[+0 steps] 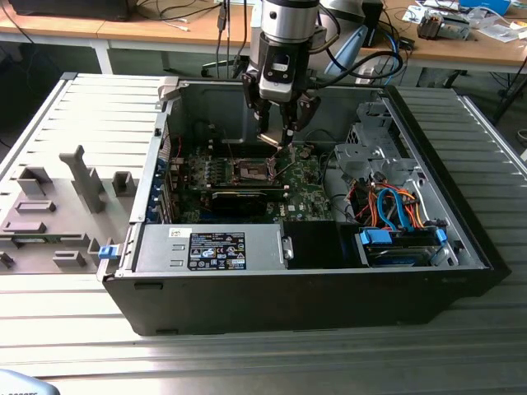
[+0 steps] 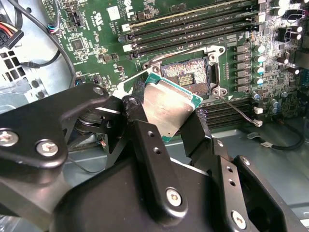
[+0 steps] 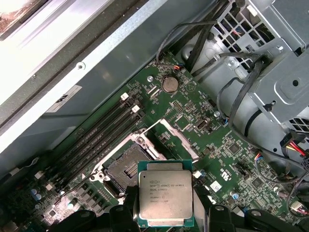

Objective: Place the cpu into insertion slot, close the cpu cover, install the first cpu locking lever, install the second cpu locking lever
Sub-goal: 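Place the cpu into insertion slot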

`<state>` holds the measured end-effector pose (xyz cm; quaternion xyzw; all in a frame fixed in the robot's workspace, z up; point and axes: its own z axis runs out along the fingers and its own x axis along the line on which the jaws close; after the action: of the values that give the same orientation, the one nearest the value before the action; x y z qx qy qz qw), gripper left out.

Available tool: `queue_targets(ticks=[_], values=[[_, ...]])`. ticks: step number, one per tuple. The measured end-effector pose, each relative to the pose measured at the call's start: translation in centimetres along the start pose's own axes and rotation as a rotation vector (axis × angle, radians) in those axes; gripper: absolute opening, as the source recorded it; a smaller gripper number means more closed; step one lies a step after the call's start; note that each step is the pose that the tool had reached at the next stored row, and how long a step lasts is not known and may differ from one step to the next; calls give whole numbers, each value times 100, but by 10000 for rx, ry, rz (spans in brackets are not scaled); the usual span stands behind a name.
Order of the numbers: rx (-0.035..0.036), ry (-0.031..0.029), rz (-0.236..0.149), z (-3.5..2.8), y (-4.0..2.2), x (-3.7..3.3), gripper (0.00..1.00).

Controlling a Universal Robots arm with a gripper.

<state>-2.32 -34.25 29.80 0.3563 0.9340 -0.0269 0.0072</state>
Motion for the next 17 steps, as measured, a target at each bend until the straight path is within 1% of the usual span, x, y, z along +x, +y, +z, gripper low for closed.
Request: queue_targets(ticks=[17], values=[[4,5,112,7,0,0,55]])
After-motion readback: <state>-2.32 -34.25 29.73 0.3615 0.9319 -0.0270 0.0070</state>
